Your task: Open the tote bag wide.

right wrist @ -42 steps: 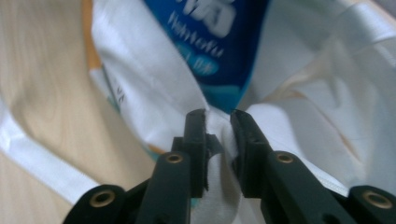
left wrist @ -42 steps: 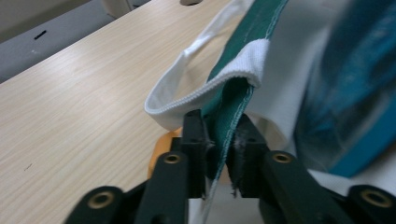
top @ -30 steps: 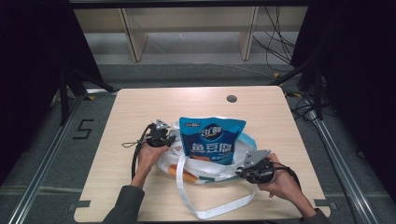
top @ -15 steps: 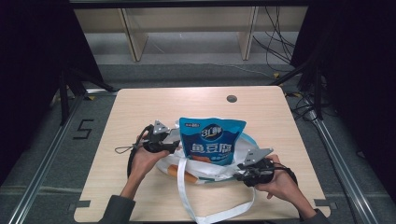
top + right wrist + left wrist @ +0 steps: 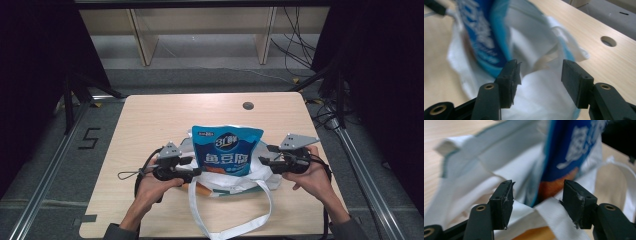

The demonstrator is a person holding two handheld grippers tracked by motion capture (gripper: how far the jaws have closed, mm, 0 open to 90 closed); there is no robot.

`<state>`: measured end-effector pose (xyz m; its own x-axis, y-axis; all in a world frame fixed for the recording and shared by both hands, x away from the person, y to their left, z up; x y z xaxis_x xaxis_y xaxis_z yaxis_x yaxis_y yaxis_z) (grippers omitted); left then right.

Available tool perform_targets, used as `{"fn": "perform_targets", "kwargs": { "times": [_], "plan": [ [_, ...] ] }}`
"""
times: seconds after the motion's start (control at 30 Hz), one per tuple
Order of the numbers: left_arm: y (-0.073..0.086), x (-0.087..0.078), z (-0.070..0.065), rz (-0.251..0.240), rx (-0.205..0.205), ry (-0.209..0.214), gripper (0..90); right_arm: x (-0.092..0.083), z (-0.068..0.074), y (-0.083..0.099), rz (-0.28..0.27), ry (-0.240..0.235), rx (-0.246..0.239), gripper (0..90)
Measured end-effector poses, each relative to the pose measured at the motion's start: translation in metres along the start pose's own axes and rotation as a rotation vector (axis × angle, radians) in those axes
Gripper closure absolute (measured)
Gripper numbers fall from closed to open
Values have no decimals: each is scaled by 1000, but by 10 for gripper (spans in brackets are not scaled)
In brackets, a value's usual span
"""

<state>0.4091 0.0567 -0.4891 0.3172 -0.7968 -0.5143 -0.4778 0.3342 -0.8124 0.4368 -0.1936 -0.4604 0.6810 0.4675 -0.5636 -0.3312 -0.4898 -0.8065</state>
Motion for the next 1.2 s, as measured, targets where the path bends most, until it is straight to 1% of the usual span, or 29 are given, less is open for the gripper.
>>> {"fn": "perform_targets", "kwargs": {
  "times": [0.03,0.07,0.13,0.17,0.2,0.23,0.27,0.3,0.33,0.37,0.43,0.5,0.53,0.57,0.6,0.67,0.7,0.73,0.77,0.8,0.83,0.9,0.93,0.97,1.0,1.03,1.1,1.17,1.2],
  "plan": [
    [5,4,-2,46,31,10,411,4,-4,-1,-4,7,-8,504],
    [10,10,-5,60,29,13,411,8,-7,-2,3,12,-3,513],
    [21,17,-8,140,92,3,447,19,-15,-9,-8,36,-10,542],
    [25,19,-8,169,134,-28,465,23,-14,-12,-4,33,-6,548],
    [27,20,-7,185,170,-54,489,29,-16,-17,-18,36,-26,553],
    [29,19,-6,203,194,-74,500,32,-15,-20,-6,46,-24,556],
    [29,19,-6,194,199,-76,510,38,-17,-27,-26,70,-50,553],
    [29,18,-8,187,203,-72,522,40,-16,-30,-28,74,-59,551],
    [30,15,-7,197,224,-81,540,41,-15,-35,-36,74,-63,552],
    [30,15,-10,184,226,-66,580,42,-14,-40,-57,70,-76,552],
    [31,14,-10,183,238,-74,602,38,-15,-46,-79,79,-65,544],
    [32,13,-11,191,272,-79,621,33,-16,-48,-91,47,-40,537],
    [33,13,-12,194,278,-81,630,32,-19,-47,-97,61,-41,528],
    [32,13,-12,190,281,-84,639,32,-23,-45,-88,88,-56,524],
    [32,13,-12,186,283,-87,645,35,-24,-40,-58,82,-60,526],
    [34,13,-12,200,307,-89,658,41,-22,-34,-32,62,-66,575],
    [35,13,-11,209,322,-93,664,46,-22,-32,-15,58,-78,648],
    [37,12,-10,228,341,-101,672,51,-23,-30,-9,56,-117,730],
    [41,14,-13,230,342,-93,682,55,-27,-27,2,81,-131,797],
    [44,13,-13,245,357,-94,701,60,-37,-26,7,131,-154,846],
    [49,14,-14,255,378,-90,717,63,-43,-25,4,155,-140,866],
    [62,14,-19,273,390,-62,730,71,-55,-18,24,170,-71,878],
    [69,15,-21,276,385,-47,736,76,-60,-13,34,176,-65,879],
    [75,17,-22,283,388,-37,738,81,-63,-7,51,180,-40,879],
    [80,20,-24,281,379,-34,737,89,-66,-1,59,178,-58,879],
    [85,23,-24,307,391,-39,737,95,-64,9,107,186,-24,880],
    [91,30,-25,333,400,-48,737,111,-69,30,176,213,-99,880],
    [92,31,-26,348,402,-57,740,124,-69,51,226,190,-66,880],
    [91,33,-26,330,391,-59,740,129,-68,60,244,175,-62,880]
  ]
}}
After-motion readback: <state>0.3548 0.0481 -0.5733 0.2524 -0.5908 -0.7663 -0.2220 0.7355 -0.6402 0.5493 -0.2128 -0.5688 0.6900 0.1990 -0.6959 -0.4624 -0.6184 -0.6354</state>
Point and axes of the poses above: each handheld gripper's, and its own axes: x roughly forward along the jaws, y roughly out of its underside, z roughly to its left, the point moved 9 cm from there along x, roughly forward along the jaws, and after that the axes turned 10 degrees about y, right-handed, at the moved point
